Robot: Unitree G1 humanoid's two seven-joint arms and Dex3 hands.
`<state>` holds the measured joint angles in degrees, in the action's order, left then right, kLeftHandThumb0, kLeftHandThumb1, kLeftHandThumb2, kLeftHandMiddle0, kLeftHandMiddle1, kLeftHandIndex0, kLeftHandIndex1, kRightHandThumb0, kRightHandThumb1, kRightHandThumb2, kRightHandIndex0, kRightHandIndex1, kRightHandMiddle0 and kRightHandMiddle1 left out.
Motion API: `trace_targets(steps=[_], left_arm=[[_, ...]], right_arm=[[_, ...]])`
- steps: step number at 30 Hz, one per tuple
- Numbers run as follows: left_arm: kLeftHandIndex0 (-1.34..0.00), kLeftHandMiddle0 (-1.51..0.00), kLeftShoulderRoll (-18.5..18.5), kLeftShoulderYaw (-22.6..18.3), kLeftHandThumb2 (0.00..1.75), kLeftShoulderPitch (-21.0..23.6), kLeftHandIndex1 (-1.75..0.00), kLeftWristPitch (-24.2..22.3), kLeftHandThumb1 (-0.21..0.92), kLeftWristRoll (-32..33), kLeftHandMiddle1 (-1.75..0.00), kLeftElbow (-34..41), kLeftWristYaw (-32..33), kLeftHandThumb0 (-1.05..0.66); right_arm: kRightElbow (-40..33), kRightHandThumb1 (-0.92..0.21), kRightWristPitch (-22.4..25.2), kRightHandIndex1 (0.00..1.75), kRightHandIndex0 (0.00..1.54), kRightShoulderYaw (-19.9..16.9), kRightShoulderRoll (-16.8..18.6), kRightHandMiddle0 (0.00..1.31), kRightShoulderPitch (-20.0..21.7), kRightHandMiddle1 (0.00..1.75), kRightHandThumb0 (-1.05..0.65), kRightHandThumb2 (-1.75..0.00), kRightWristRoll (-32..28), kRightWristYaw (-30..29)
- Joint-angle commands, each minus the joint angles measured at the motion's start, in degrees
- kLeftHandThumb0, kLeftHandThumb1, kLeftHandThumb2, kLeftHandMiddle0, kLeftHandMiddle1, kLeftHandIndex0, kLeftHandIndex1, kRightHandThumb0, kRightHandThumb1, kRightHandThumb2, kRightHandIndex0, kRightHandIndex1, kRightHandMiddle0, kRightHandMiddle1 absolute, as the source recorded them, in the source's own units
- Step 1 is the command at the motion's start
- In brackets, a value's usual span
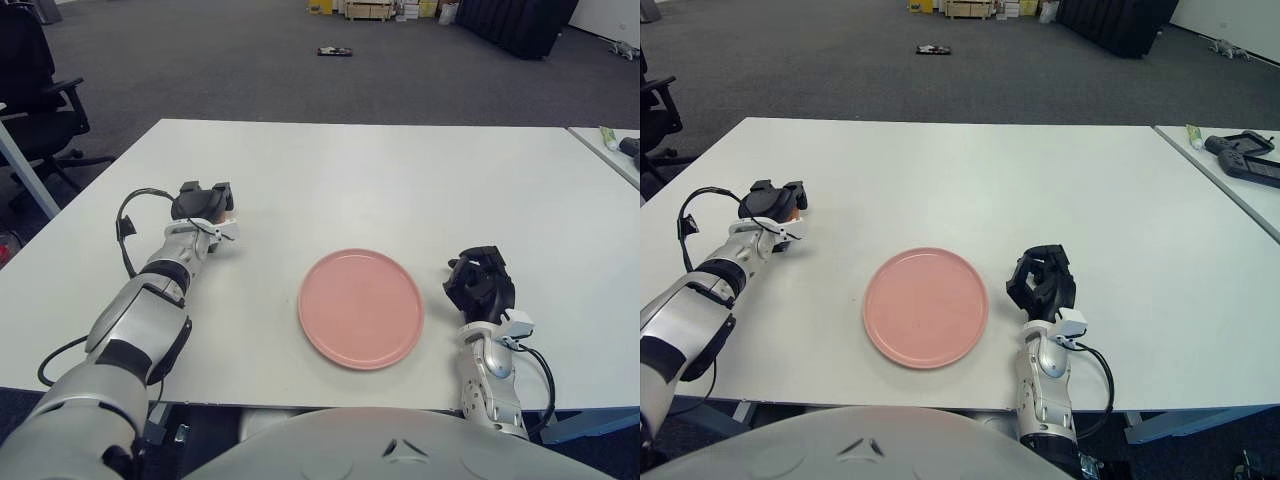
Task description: Put the apple into the plate.
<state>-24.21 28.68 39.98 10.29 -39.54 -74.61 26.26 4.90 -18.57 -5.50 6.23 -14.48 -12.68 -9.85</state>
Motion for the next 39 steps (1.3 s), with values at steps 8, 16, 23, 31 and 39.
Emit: trace_targets(steps=[8, 16, 23, 31, 39], left_arm=[[-0.58, -0.86, -0.87, 0.42, 1.56, 0.34, -1.75, 3.51, 0.06, -0.56, -1.58, 1.74, 2.73, 0.0], [-0.58, -0.84, -2.67, 0.0, 1.56, 0.57, -1.75, 6.42, 0.07, -1.12, -1.61, 6.26, 7.87, 0.0], [-0.53, -0.75, -4.02, -0.43, 1.52, -0.44, -1.75, 7.57, 0.14, -1.76, -1.71, 11.8, 10.7, 0.0], [-0.6, -0.79, -6.12, -0.87, 1.63, -1.75, -1.75, 9.95, 0.05, -3.06, -1.74, 17.31, 14.45, 0.0], [-0.64, -0.82, -8.48, -3.0, 1.68, -5.32, -1.74, 10.78, 0.0, -3.95, -1.75, 30.18, 14.21, 0.0]], right_arm=[[0.64, -0.54, 2.12, 1.75, 1.07, -0.2, 2.9, 0.44, 0.16, 1.75, -0.41, -1.04, -0.17, -1.21], [1.08, -0.54, 1.8, 1.75, 1.07, -0.1, 2.66, 0.44, 0.32, 1.75, -0.41, -1.05, 0.06, -1.24], [1.27, -0.53, 1.68, 1.75, 1.08, 0.08, 2.54, 0.44, 0.3, 1.75, -0.41, -1.05, 0.22, -1.1], [1.7, -0.53, 1.15, 1.75, 1.08, 0.14, 2.59, 0.45, 0.41, 1.75, -0.42, -1.06, 0.27, -1.1], [1.14, -0.53, 1.41, 1.75, 1.08, 0.48, 2.82, 0.44, 0.19, 1.75, -0.41, -1.05, 0.09, -1.05]])
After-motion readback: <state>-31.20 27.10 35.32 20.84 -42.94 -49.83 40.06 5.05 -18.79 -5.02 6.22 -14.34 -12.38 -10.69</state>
